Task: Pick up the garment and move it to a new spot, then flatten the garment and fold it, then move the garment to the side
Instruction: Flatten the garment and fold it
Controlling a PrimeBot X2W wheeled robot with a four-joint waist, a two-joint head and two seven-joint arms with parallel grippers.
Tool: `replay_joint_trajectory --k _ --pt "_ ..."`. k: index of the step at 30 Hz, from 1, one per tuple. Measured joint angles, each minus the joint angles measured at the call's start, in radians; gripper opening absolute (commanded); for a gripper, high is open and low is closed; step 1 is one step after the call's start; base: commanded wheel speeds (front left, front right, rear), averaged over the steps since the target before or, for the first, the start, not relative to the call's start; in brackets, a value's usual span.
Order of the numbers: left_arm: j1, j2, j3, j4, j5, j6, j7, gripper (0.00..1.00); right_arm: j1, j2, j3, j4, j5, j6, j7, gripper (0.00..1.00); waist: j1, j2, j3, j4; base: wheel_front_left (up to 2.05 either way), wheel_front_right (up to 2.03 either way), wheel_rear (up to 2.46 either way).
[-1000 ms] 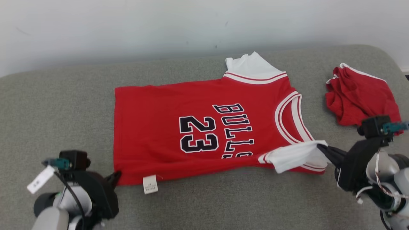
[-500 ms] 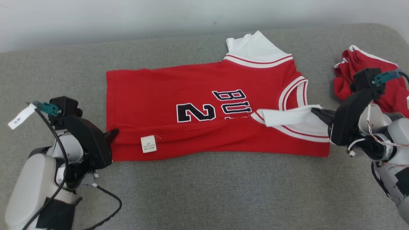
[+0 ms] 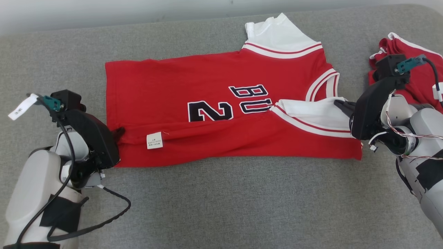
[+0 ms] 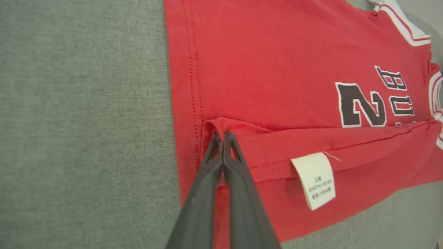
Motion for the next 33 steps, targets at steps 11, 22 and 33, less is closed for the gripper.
replay_joint_trajectory --k 11,22,33 --pt "-0.033 0.002 -0.022 0.072 0.031 0.0 -0.133 1.0 -0.04 0.015 -0.001 0.096 -0.025 0.017 -0.163 1.0 -0.0001 0.0 -0.023 0.008 0.0 0.0 0.0" --pt "0.148 0.01 -0.036 -0.036 0.106 0.0 -0.441 1.0 0.116 0.0 0.016 0.077 -0.048 0.025 -0.37 1.0 -0.0003 -0.0001 -0.093 0.01 0.0 0.0 0.0" --pt "0.317 -0.02 -0.088 -0.107 0.174 0.028 -0.634 1.0 0.276 -0.016 0.049 0.027 -0.101 0.025 -0.529 1.0 -0.0003 -0.0002 -0.133 0.019 0.0 0.0 0.0"
